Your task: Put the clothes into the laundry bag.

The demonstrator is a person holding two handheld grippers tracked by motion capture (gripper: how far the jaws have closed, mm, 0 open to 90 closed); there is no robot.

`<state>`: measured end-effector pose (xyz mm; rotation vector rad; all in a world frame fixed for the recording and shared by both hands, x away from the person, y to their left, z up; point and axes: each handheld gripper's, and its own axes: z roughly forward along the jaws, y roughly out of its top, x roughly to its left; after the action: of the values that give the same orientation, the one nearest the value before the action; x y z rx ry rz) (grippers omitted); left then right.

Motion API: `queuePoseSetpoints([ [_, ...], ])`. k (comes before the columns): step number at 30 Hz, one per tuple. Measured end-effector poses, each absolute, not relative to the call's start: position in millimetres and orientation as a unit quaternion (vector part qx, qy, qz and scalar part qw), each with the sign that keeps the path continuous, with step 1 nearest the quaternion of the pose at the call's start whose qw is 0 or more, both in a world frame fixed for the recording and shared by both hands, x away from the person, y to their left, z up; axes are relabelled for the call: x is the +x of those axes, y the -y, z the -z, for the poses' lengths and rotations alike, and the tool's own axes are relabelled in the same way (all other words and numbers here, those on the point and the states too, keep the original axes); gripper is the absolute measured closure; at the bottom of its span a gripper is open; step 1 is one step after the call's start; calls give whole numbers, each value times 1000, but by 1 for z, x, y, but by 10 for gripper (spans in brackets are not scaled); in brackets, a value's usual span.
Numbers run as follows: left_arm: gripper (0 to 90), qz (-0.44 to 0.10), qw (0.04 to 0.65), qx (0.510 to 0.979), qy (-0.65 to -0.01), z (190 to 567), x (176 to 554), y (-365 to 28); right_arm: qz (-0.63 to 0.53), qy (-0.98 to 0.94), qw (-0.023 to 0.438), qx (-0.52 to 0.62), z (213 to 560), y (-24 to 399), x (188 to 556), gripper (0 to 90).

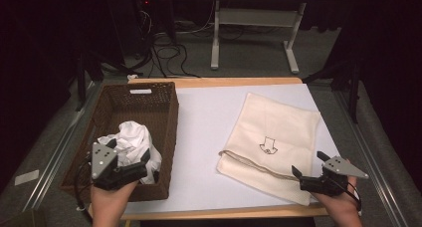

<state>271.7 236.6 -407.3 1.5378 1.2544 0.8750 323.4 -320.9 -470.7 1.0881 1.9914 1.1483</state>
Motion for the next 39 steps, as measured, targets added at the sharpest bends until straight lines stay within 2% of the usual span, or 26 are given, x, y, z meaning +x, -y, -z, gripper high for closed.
queuePoseSetpoints([
  [5, 3, -361, 467, 617, -521, 408, 269, -248, -430, -747, 294, 413, 471, 322, 324, 4],
  [11, 7, -333, 477, 636, -507, 410, 272, -243, -429, -747, 294, 414, 471, 321, 323, 4],
  [18, 7, -341, 484, 629, -504, 404, 277, -238, -429, -749, 290, 413, 473, 320, 324, 4],
  [23, 7, -343, 462, 643, -506, 399, 293, -234, -431, -748, 285, 417, 474, 322, 326, 4],
  [28, 7, -324, 444, 653, -522, 394, 317, -237, -433, -747, 286, 417, 473, 324, 325, 5],
  [36, 7, -294, 387, 670, -561, 394, 350, -256, -432, -748, 281, 418, 475, 323, 326, 5],
  [37, 7, -285, 359, 682, -570, 396, 355, -262, -430, -750, 279, 418, 475, 322, 327, 5],
  [39, 6, -278, 341, 690, -576, 398, 359, -265, -429, -751, 278, 417, 476, 322, 327, 5],
])
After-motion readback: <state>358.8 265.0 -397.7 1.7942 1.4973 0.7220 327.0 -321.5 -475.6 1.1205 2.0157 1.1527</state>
